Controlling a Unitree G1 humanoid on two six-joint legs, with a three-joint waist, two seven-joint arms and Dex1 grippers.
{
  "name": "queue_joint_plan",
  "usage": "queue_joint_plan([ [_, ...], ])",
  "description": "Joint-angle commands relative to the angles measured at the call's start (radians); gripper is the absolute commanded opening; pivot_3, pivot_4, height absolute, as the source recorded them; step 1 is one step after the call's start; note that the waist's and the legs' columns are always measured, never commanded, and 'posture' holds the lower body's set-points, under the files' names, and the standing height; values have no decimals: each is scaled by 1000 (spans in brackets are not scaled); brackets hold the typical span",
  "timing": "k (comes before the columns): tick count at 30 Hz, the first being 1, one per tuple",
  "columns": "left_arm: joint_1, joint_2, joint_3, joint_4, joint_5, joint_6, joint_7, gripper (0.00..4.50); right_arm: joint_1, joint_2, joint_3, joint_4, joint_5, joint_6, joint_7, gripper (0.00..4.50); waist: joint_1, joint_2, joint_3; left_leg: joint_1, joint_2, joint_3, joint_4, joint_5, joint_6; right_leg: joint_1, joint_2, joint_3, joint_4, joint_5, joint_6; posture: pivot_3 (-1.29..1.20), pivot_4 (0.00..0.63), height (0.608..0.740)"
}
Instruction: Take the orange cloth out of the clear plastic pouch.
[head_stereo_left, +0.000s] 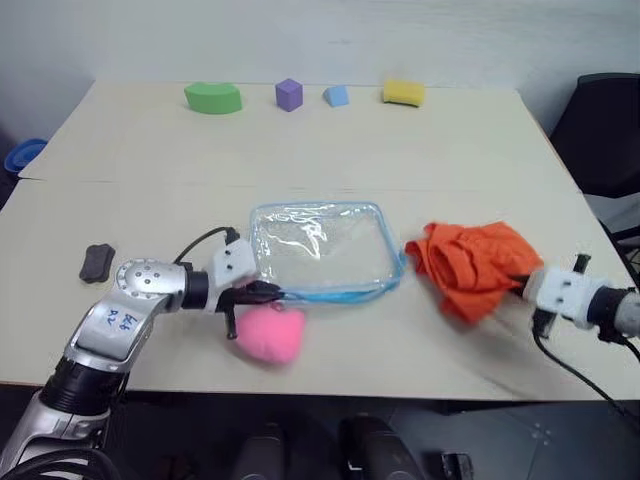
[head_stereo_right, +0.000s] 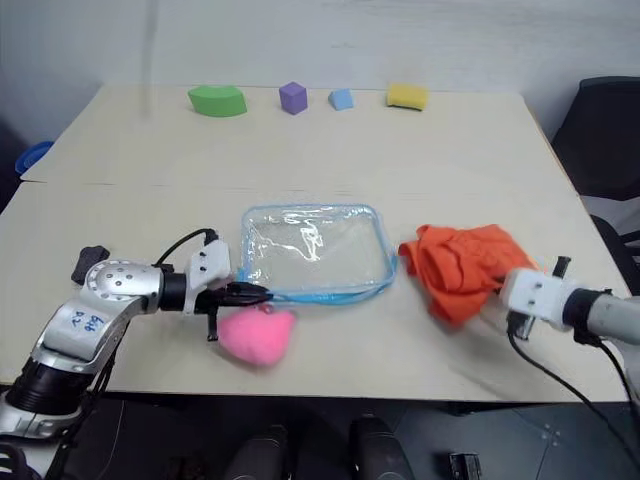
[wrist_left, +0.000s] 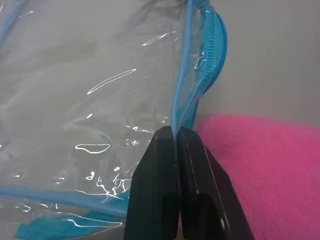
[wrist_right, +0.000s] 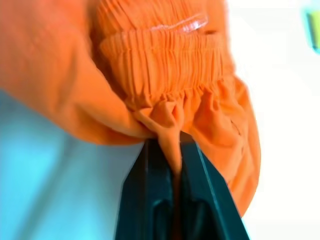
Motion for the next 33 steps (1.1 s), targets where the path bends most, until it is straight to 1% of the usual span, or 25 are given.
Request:
queue_joint_plan([
  [1,-10,-8,-8,-27,11,-23,6,0,-64,81,31,-51,6,132,-77,27,-1,0,0,0,0,0,0,0,0,0,0,0,0,0,0,0,150,740],
  [5,-18,-32,-2,-9,30,-22,41,0,-69,139,97,-100,-45,191,-107,27,4,0,0,-2,0,0,0,-1,1,-1,0,0,0,0,0,0,150,740],
  [9,-7,-31,12,-7,31,-18,53,0,-59,126,109,-68,-91,187,-131,27,7,0,0,-2,-1,0,0,-1,2,-1,-1,0,-1,0,0,0,150,740],
  [12,3,-34,45,-5,10,4,74,0,-33,113,65,-87,-50,212,-106,759,6,0,0,-2,0,0,0,-1,3,-1,0,0,0,0,0,0,150,740],
  [13,6,-37,59,-4,1,14,83,0,-23,110,47,-101,-27,227,-93,1075,7,0,0,-2,0,0,0,-1,3,-1,0,0,0,0,0,0,150,740],
  [16,13,-52,122,-19,-72,90,99,671,15,95,-19,-167,73,299,-26,2059,7,0,0,-2,0,0,0,-3,5,-1,-1,0,0,0,0,0,150,740],
  [18,23,-52,174,-50,-137,143,92,1265,39,81,-85,-217,170,382,28,2770,6,0,0,-2,0,0,0,-3,6,-1,0,0,0,0,0,0,150,740],
  [20,34,-51,242,-77,-210,185,89,1855,70,57,-162,-255,267,469,87,3403,6,0,0,-2,0,-1,0,-3,6,-1,0,0,0,0,0,0,150,740],
  [21,39,-51,278,-88,-249,205,90,2224,82,43,-197,-265,307,511,110,3789,6,0,0,-2,0,-1,-1,-3,6,-1,0,-1,0,0,0,0,150,740],
  [22,45,-46,323,-96,-287,223,89,2474,97,23,-241,-269,355,562,142,4102,6,0,0,-2,0,-1,-1,-3,6,-1,0,-1,0,0,0,0,150,740],
  [23,52,-32,388,-91,-320,228,87,2815,122,-9,-302,-259,409,623,193,4458,7,0,0,-2,0,-1,-1,-3,6,-1,0,-1,0,0,0,0,150,740],
  [25,68,-7,467,-83,-355,231,82,3453,162,-53,-376,-248,474,700,255,4500,7,0,0,-1,0,-1,-1,-3,6,-1,0,-1,-1,0,0,0,150,740],
  [26,102,42,506,-50,-337,185,25,3676,203,-85,-423,-226,484,718,306,4500,6,1,0,-1,0,-1,-1,-3,6,0,0,-1,-1,0,0,0,150,740],
  [28,156,123,550,14,-300,118,-53,3676,261,-131,-490,-186,494,742,373,4500,4,1,0,-1,0,-1,-2,-4,6,0,0,-1,-2,0,0,0,150,740],
  [29,179,174,585,81,-283,97,-86,3676,280,-155,-531,-140,497,749,404,4500,4,1,0,0,0,0,-3,-4,6,0,0,-1,-3,0,0,0,150,740],
  [33,241,288,655,213,-275,64,-174,3676,302,-194,-599,-43,493,737,451,4500,2,1,0,2,0,-1,-3,-4,7,1,0,-1,-4,0,0,0,150,740],
])
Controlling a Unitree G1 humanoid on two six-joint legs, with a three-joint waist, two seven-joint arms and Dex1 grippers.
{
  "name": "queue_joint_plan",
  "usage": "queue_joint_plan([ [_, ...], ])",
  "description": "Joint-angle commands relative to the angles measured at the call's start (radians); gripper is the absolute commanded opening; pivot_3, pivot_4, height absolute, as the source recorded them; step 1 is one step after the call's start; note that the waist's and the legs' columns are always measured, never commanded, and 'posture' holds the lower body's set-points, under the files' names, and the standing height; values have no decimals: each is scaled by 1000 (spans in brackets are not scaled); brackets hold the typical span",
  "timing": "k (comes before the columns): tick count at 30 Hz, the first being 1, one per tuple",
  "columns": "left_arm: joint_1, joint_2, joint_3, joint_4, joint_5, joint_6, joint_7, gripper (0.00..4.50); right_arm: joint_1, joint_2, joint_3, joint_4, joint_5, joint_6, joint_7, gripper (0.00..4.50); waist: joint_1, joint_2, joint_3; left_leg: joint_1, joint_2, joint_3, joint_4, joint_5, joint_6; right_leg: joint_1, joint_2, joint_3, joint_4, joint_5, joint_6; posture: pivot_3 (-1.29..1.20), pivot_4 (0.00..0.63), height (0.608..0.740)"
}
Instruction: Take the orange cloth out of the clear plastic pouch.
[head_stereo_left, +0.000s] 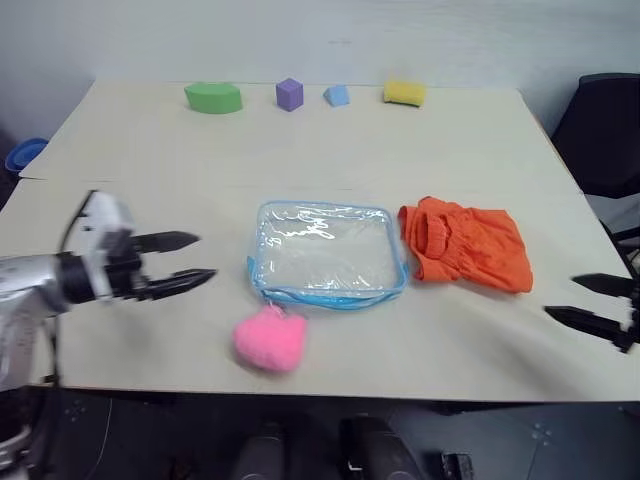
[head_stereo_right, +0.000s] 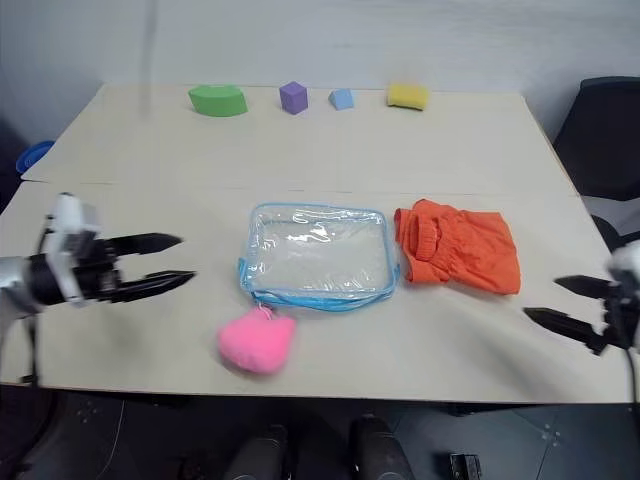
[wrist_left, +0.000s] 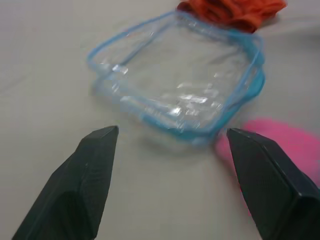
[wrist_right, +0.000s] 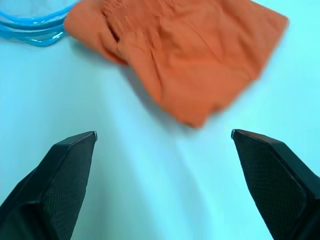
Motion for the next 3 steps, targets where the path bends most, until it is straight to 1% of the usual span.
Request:
queue_joint_plan([
  [1,38,77,72,70,7,-54,-91,3676,0,-34,-73,48,10,-15,37,4500,-2,0,0,0,0,0,0,0,0,0,0,0,0,0,0,0,150,740],
  [3,48,87,75,122,21,-103,-113,3676,-4,-29,-78,47,15,-10,35,4500,-4,0,0,0,0,0,-1,0,0,0,-1,0,-1,0,0,0,150,740],
])
